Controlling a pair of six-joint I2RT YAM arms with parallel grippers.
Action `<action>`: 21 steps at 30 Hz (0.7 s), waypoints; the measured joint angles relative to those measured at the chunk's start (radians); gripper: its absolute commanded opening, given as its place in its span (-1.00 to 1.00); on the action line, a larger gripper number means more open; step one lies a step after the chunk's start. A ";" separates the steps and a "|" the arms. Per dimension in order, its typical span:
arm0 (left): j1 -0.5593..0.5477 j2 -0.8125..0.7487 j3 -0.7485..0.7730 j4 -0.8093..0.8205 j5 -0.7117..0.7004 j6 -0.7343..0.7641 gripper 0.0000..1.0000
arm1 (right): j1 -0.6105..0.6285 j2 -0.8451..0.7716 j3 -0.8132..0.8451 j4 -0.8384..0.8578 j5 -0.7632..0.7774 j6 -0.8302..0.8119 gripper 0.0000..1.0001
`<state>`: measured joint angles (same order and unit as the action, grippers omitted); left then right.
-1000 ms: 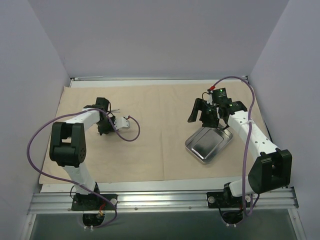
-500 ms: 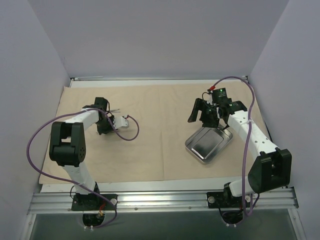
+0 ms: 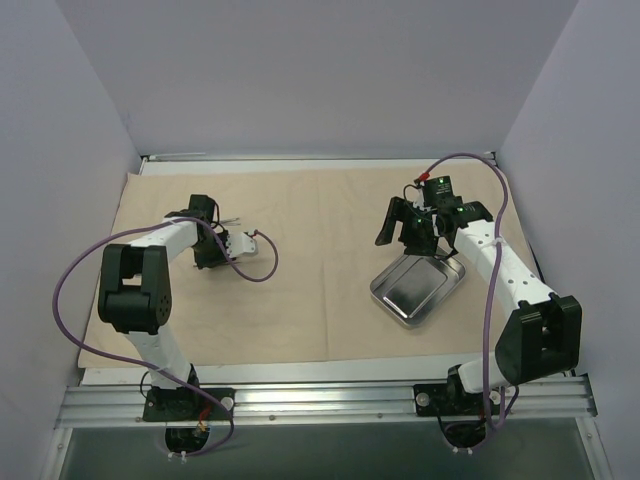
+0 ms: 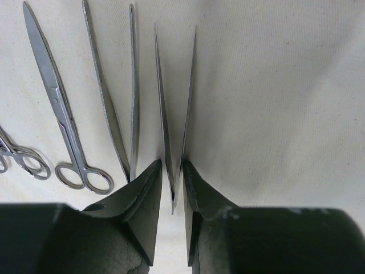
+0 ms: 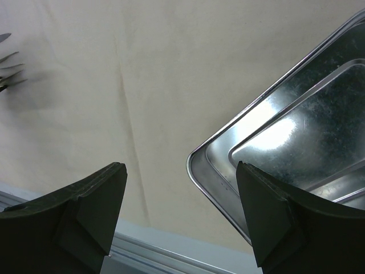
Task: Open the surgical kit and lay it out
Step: Place the medical item in the surgical kit.
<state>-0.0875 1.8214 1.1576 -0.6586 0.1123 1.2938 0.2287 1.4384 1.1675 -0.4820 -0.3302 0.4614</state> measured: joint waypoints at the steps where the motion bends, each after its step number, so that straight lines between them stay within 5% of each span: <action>1: 0.000 0.000 0.000 0.000 0.000 0.000 -0.39 | 0.000 0.000 0.000 0.000 0.000 0.000 0.59; 21: 0.019 -0.062 -0.046 0.007 0.005 -0.035 -0.25 | 0.009 0.000 0.000 0.000 0.002 -0.015 0.60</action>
<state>-0.0689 1.7592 1.1118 -0.6514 0.1177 1.2587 0.2375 1.4380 1.1675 -0.4820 -0.3283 0.4461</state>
